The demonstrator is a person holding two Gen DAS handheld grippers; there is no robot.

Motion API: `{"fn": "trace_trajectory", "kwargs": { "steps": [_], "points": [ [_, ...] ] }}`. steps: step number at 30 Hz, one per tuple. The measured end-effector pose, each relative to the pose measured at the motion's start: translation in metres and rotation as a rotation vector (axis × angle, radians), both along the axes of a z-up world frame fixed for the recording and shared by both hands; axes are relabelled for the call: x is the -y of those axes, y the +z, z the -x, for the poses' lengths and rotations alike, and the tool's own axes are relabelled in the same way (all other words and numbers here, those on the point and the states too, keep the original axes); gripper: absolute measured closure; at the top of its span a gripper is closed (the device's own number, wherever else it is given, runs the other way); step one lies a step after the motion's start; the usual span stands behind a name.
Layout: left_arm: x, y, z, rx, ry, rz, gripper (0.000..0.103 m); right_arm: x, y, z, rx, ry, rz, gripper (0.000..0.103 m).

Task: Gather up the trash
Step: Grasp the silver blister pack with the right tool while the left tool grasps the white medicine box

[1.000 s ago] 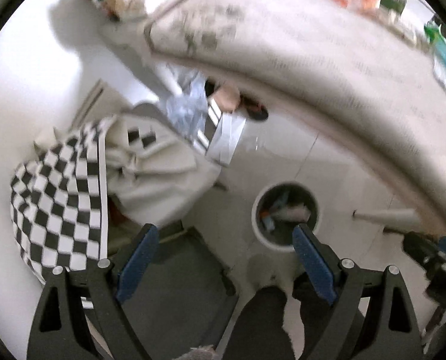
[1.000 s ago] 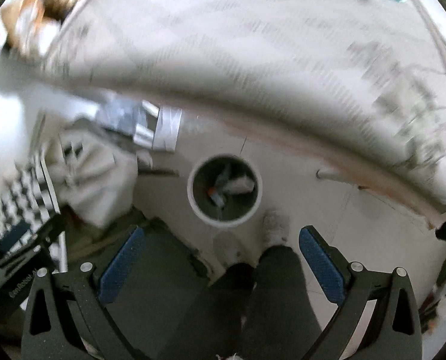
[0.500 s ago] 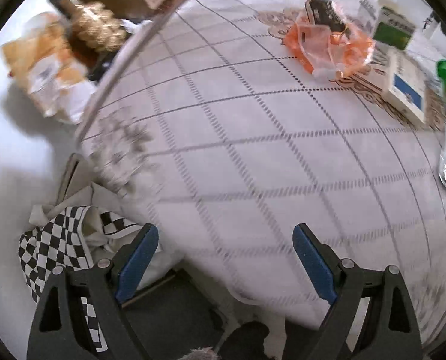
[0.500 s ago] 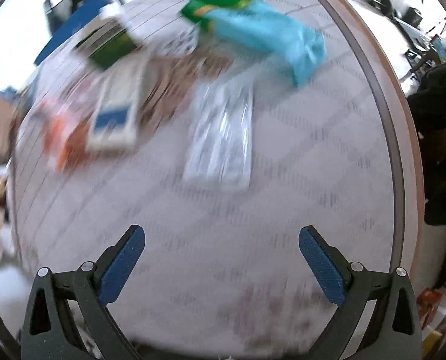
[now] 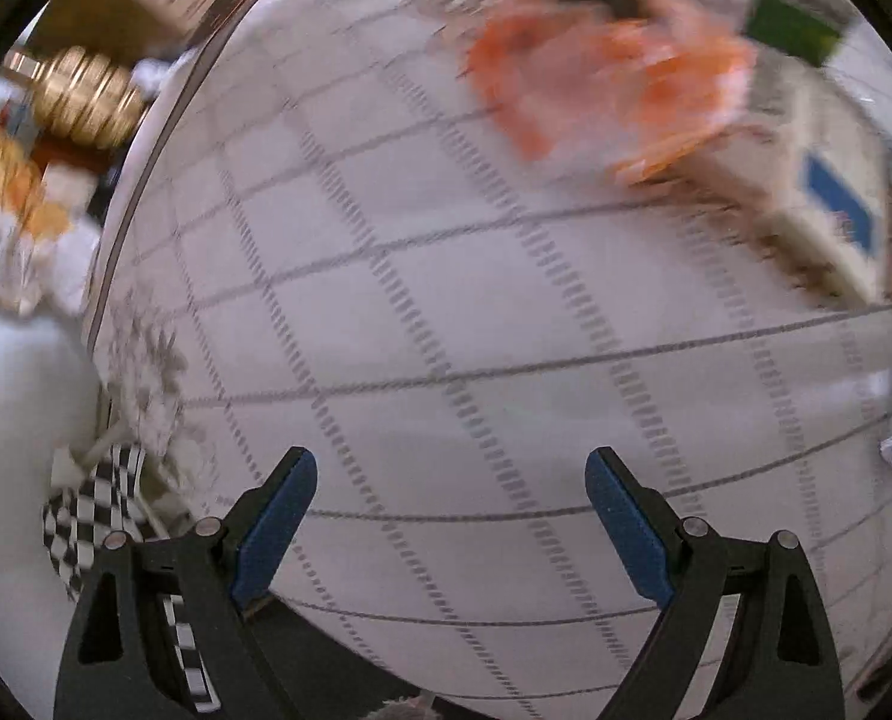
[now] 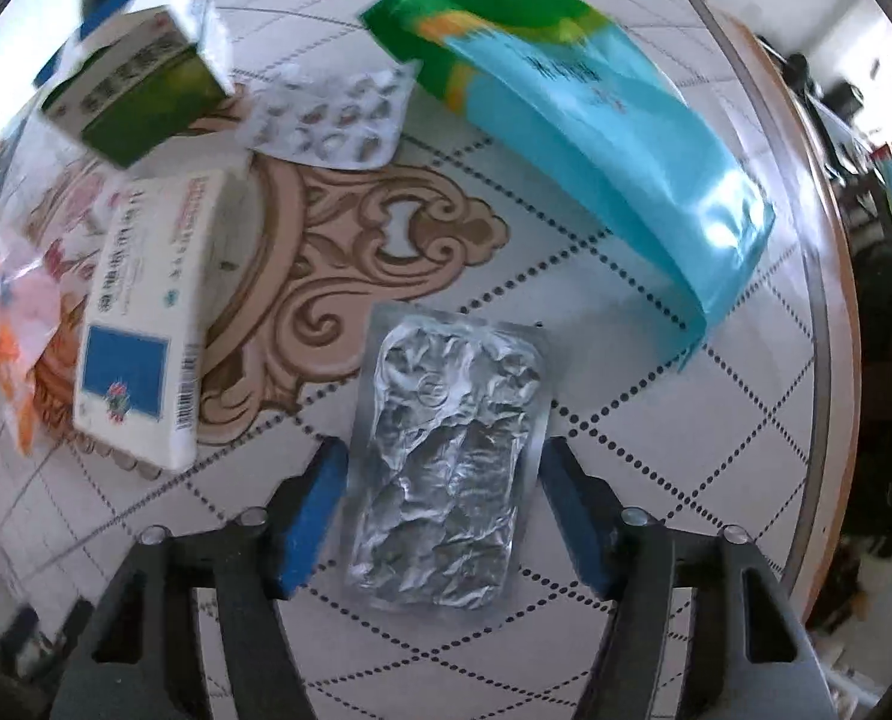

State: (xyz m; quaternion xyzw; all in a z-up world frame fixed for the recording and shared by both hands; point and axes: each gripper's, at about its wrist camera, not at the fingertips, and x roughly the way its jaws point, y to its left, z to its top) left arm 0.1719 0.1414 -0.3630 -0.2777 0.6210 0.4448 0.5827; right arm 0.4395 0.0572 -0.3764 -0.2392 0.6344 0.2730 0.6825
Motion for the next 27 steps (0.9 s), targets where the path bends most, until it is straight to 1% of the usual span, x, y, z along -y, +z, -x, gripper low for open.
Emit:
{"fn": "trace_trajectory", "kwargs": {
  "steps": [2,4,7,9,13,14,16,18,20,21,24,27],
  "points": [
    [0.004,0.01,-0.023,0.024,-0.054,-0.007,0.011,0.006,0.002,-0.004,-0.024,-0.01,-0.01,0.036],
    [0.005,0.021,-0.049,0.053,-0.104,-0.014,0.011,0.022,0.006,-0.016,-0.054,-0.037,-0.018,0.036],
    [0.001,0.029,-0.089,0.096,-0.167,0.0,0.011,0.042,0.013,-0.034,-0.074,-0.079,-0.029,0.036],
    [-0.005,0.027,-0.118,0.107,-0.214,0.023,0.011,0.057,0.017,-0.046,-0.079,-0.111,-0.025,0.035],
    [-0.016,0.009,-0.162,0.081,-0.305,0.1,0.013,0.068,0.012,-0.064,-0.08,-0.172,-0.01,0.035],
    [-0.019,0.005,-0.17,0.078,-0.321,0.12,0.012,0.07,0.011,-0.068,-0.083,-0.189,-0.006,0.035],
    [-0.023,0.004,-0.18,0.109,-0.338,0.155,0.012,0.072,0.009,-0.075,-0.085,-0.212,-0.009,0.035],
    [-0.026,0.003,-0.19,0.105,-0.354,0.175,0.012,0.075,0.011,-0.076,-0.083,-0.225,-0.016,0.035],
    [-0.03,0.003,-0.196,0.102,-0.357,0.19,0.012,0.097,0.016,-0.066,-0.085,-0.23,-0.027,0.035],
    [-0.03,0.004,-0.2,0.107,-0.358,0.202,0.012,0.098,0.018,-0.06,-0.083,-0.23,-0.03,0.035],
    [-0.027,0.004,-0.215,0.117,-0.367,0.226,0.012,0.086,0.02,-0.059,-0.085,-0.225,-0.041,0.035],
    [-0.018,0.001,-0.228,0.096,-0.387,0.22,0.013,0.079,0.02,-0.059,-0.085,-0.222,-0.05,0.035]
  ]
}}
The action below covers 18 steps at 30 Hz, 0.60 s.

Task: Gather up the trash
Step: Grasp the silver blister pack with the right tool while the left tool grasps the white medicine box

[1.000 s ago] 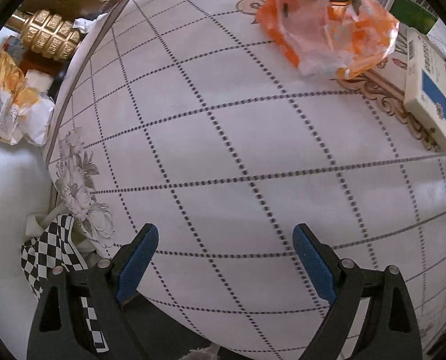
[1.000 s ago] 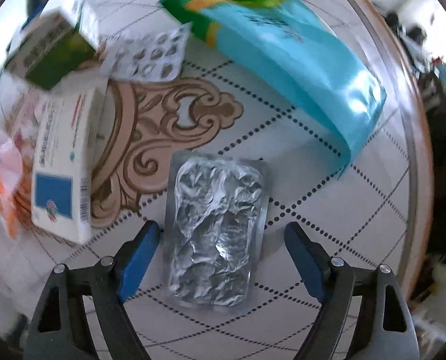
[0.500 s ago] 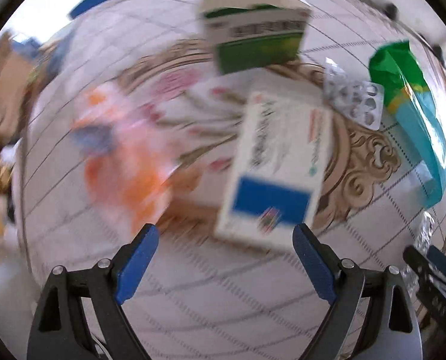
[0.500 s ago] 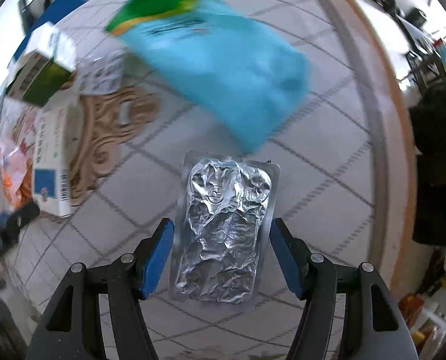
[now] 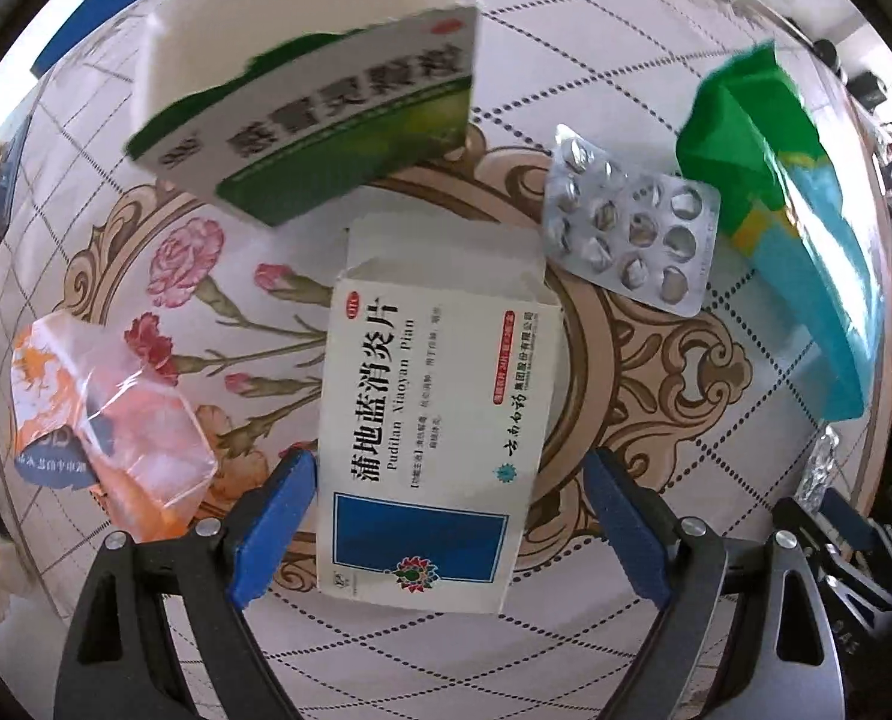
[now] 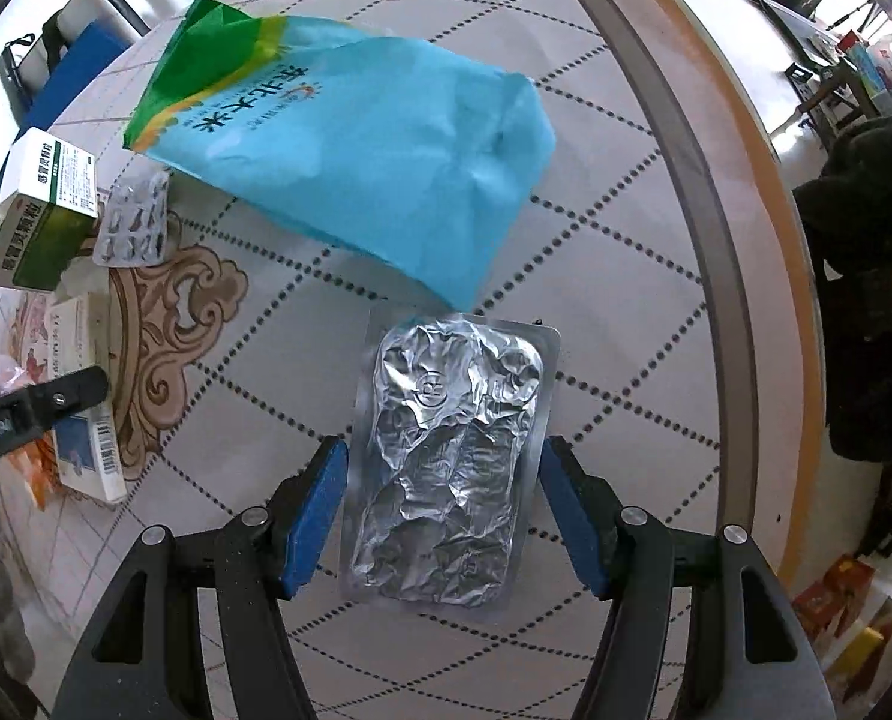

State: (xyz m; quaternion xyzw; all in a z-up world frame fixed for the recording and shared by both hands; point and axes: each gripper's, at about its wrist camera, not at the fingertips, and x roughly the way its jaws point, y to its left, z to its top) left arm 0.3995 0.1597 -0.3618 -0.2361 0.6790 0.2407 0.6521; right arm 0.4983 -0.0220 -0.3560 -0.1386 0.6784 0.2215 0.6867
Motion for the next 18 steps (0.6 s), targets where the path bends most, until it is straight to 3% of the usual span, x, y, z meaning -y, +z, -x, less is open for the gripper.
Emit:
{"fn": "trace_trajectory", "kwargs": {
  "steps": [2,7,9,18],
  "points": [
    [0.008,0.0,-0.006,-0.009,-0.015,-0.017,0.014,0.002,0.003,0.0,0.002,0.006,-0.007,0.035],
    [0.021,-0.001,-0.012,-0.015,-0.031,-0.074,0.033,0.018,0.009,-0.002,0.006,0.018,-0.02,0.035],
    [0.023,0.003,-0.006,0.008,-0.022,-0.059,0.033,0.02,0.01,0.002,0.004,0.024,-0.024,0.035],
    [0.049,0.045,0.024,0.07,0.032,-0.137,0.033,0.021,0.021,0.014,0.027,0.09,-0.053,0.035]
  ]
}}
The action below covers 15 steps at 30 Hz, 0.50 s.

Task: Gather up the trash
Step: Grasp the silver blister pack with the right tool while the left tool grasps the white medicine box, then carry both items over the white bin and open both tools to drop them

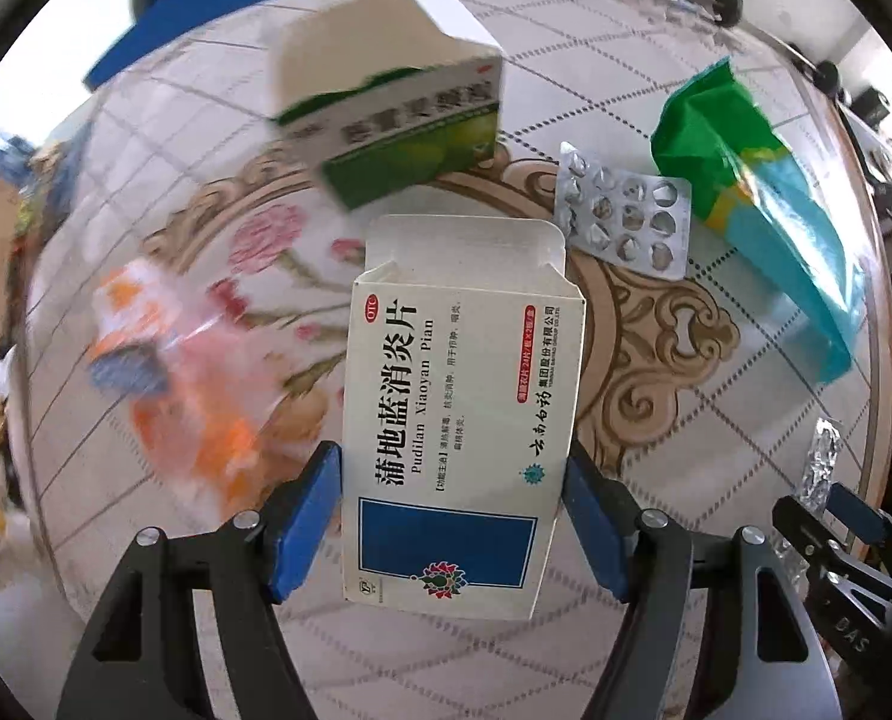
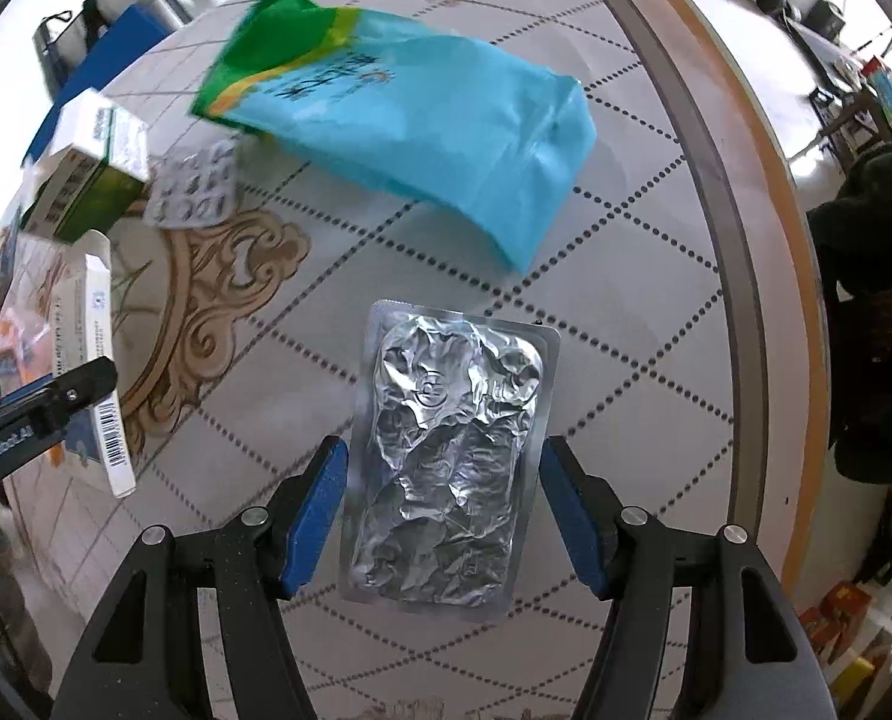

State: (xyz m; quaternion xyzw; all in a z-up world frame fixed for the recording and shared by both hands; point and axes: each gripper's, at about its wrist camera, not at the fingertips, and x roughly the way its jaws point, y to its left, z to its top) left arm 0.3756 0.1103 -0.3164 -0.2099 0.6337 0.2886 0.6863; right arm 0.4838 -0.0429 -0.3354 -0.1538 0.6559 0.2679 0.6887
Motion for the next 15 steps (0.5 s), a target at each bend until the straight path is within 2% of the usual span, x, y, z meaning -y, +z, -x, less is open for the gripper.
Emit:
{"fn": "trace_trajectory", "kwargs": {
  "steps": [3,6,9,10,15],
  "points": [
    [0.015,0.023,0.025,0.026,0.03,-0.043,0.033,0.004,0.012,0.017,0.012,0.036,-0.029,0.035],
    [0.034,0.042,0.072,0.064,0.058,-0.077,0.033,0.01,0.024,0.038,0.024,0.056,-0.06,0.035],
    [0.05,0.063,0.116,0.104,0.087,-0.116,0.033,0.024,0.031,0.069,0.024,0.073,-0.095,0.035],
    [0.045,0.064,0.132,0.117,0.098,-0.12,0.033,0.03,0.036,0.087,0.022,0.082,-0.11,0.035],
    [0.073,0.084,0.222,0.183,0.133,-0.144,0.033,0.056,0.048,0.153,0.024,0.127,-0.153,0.035]
  ]
}}
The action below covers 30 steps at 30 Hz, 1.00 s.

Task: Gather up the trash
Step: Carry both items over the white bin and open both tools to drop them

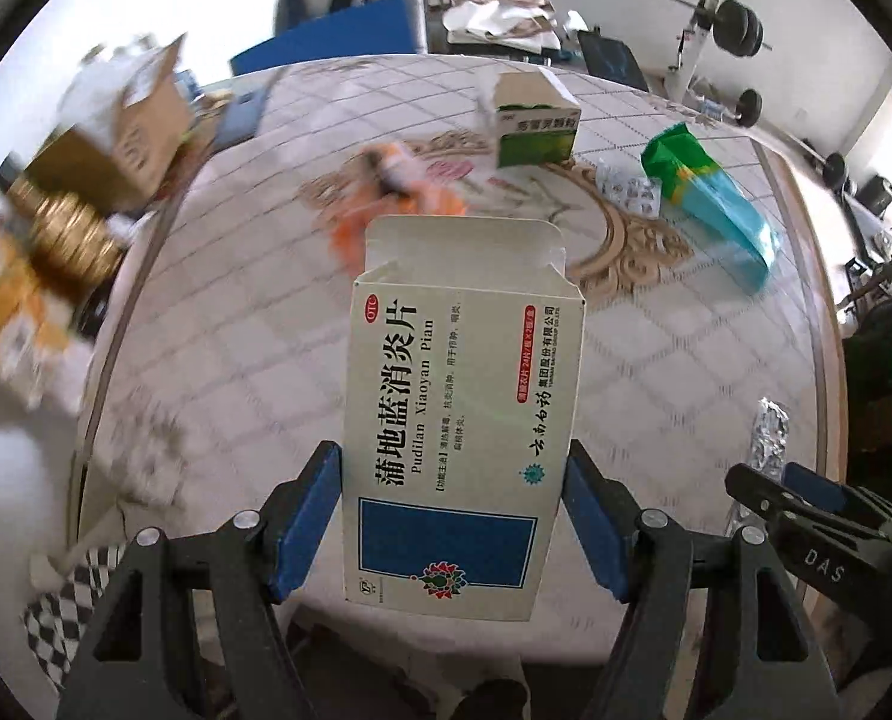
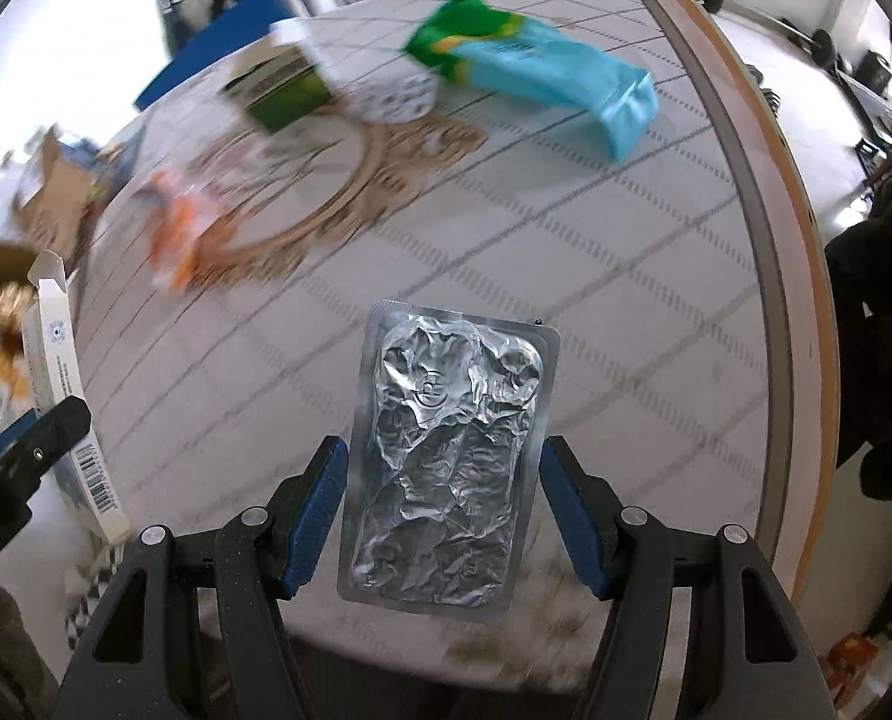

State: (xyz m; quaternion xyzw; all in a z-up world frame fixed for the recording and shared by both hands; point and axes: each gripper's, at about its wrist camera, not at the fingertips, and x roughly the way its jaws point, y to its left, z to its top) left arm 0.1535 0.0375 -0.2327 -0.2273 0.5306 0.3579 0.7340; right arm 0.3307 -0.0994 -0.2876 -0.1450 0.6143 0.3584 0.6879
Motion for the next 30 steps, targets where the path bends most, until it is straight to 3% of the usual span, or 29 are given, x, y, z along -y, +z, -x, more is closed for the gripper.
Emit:
{"fn": "trace_trajectory", "kwargs": {
  "steps": [5,8,11,17,23,30],
  "points": [
    [0.045,-0.002,0.086,0.035,0.046,0.019,0.033,0.05,0.003,0.081,-0.016,0.036,-0.008,0.035],
    [0.067,-0.02,0.129,0.028,0.082,0.067,0.033,0.076,-0.019,0.126,-0.066,0.068,0.03,0.035],
    [0.087,-0.058,0.17,-0.001,0.124,0.149,0.033,0.097,-0.054,0.166,-0.116,0.112,0.097,0.035],
    [0.096,-0.183,0.222,-0.036,0.248,0.388,0.033,0.12,-0.155,0.217,-0.198,0.175,0.239,0.035],
    [0.074,-0.337,0.241,0.052,0.379,0.615,0.032,0.105,-0.288,0.235,-0.255,0.203,0.293,0.035],
    [0.044,-0.48,0.249,0.088,0.474,0.736,0.031,0.074,-0.436,0.237,-0.255,0.224,0.331,0.035]
  ]
}}
